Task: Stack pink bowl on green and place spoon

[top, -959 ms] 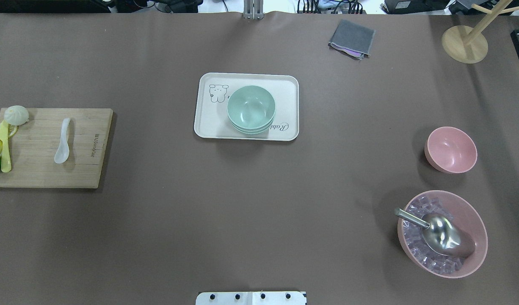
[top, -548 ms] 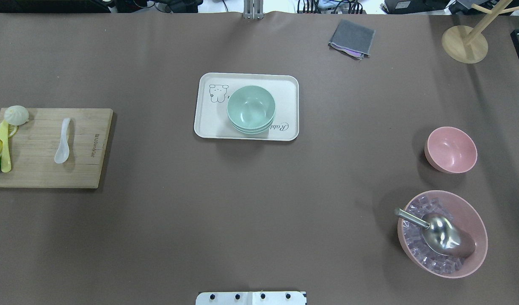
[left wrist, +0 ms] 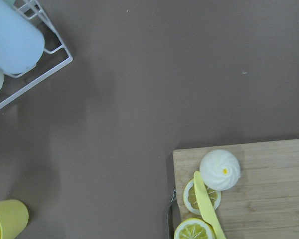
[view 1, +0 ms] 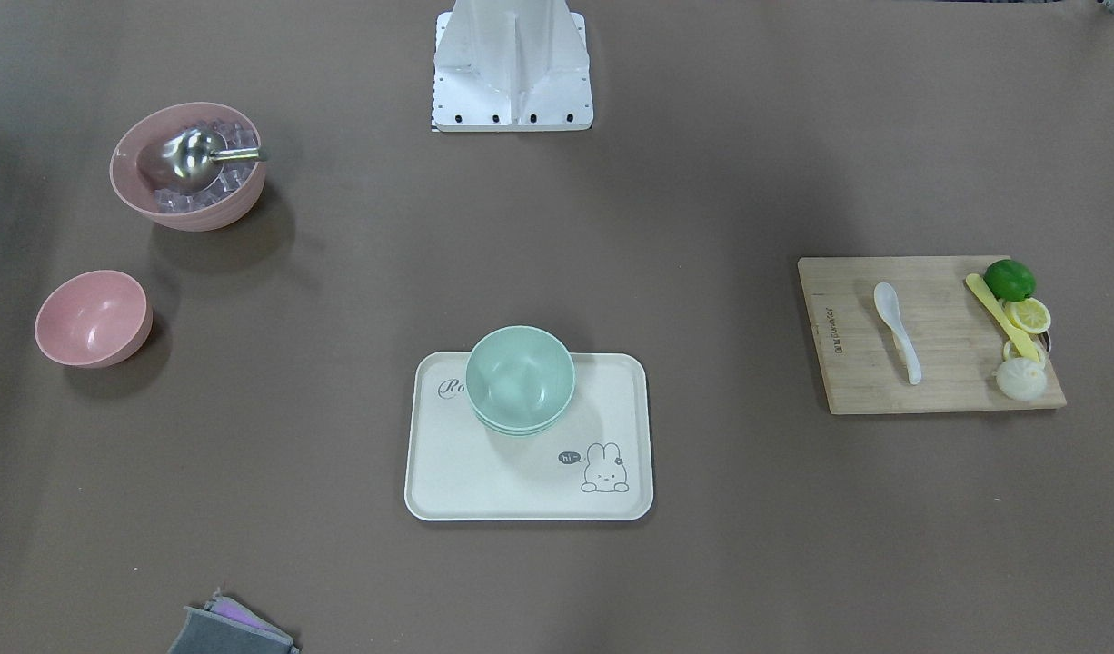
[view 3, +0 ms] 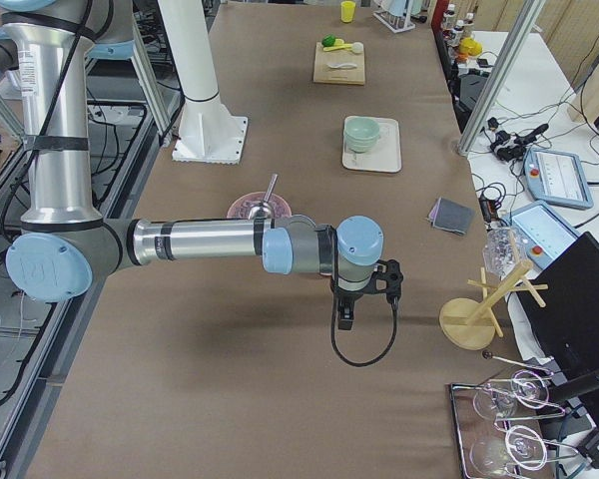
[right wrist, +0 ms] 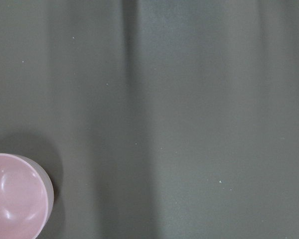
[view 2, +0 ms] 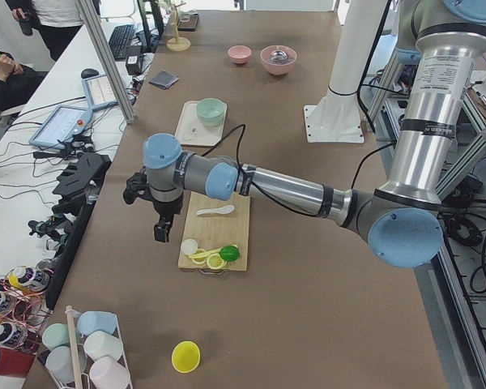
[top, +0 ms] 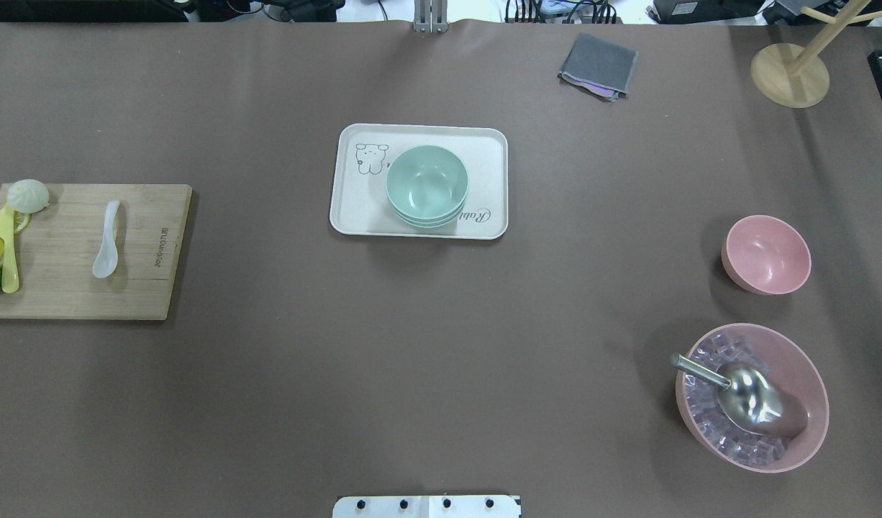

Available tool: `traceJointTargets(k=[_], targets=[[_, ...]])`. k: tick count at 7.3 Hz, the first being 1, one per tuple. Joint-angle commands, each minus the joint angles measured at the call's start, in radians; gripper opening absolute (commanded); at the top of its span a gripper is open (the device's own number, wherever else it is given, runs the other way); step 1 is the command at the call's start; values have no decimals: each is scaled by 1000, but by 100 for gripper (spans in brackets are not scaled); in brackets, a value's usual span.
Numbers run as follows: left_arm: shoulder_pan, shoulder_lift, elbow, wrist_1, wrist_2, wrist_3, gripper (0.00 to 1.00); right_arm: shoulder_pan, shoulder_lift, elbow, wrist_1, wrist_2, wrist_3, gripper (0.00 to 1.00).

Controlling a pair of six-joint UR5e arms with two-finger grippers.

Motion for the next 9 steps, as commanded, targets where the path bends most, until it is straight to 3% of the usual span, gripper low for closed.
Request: traceJointTargets(k=[1, 3, 5, 6, 7, 9], targets=[[64, -116, -22, -11, -2, -17, 98, -2, 7, 12, 0, 4, 2, 100], [174, -171, -17, -40, 20, -270, 98, -25, 90, 18, 3, 4, -1, 100], [208, -185, 9, -142, 93, -281, 98, -111, 136, 14, 56, 54, 31, 100], [230, -185, 21, -143, 100, -287, 98, -201, 141, -1, 168, 76, 101, 100], [230, -188, 33, -146, 94, -318, 98, -250, 139, -46, 311, 26, 260, 100], [232, -176, 21, -220, 92, -468, 98, -301, 104, -204, 630, 26, 351, 100]])
